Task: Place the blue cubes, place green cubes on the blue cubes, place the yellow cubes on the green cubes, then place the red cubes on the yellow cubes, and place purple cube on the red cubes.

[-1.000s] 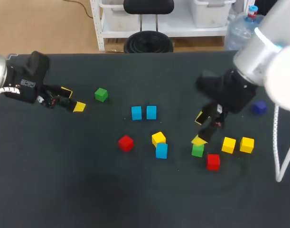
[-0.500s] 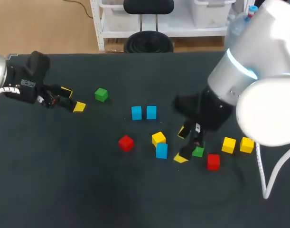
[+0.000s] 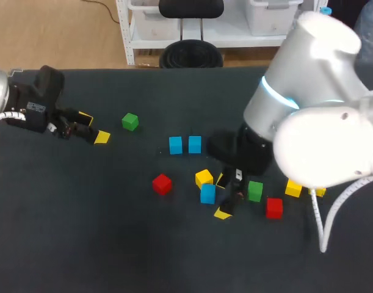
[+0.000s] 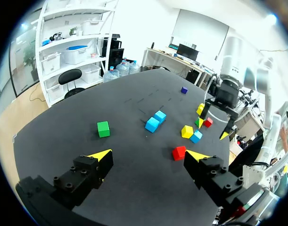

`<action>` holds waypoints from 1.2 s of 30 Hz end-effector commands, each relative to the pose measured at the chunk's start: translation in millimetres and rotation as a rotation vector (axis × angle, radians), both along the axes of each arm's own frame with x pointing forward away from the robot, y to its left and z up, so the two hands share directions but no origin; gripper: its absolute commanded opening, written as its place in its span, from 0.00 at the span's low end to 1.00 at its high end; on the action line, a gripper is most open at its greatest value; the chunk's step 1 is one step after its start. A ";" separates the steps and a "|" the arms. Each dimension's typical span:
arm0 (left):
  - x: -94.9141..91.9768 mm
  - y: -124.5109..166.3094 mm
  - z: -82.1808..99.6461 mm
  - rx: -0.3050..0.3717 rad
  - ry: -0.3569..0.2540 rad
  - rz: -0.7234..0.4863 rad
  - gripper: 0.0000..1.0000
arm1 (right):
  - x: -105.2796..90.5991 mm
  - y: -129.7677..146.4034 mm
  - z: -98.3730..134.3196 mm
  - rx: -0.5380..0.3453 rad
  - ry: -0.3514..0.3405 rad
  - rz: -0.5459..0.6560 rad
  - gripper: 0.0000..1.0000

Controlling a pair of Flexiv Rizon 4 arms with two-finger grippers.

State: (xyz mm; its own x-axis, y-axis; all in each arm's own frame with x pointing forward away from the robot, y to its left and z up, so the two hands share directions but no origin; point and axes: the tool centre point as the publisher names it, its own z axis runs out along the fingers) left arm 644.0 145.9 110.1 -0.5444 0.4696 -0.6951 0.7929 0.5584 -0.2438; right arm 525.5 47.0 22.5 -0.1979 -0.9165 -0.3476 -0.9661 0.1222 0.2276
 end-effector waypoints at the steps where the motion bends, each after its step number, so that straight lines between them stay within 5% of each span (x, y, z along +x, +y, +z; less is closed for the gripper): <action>1: -0.7 0.6 -0.8 -0.004 -0.004 0.000 1.00 | 13.4 4.8 -4.5 -0.006 0.024 0.012 1.00; 36: -0.7 0.6 -0.8 -0.004 -0.004 0.000 1.00 | 16.5 9.1 -17.6 -0.015 0.074 0.003 1.00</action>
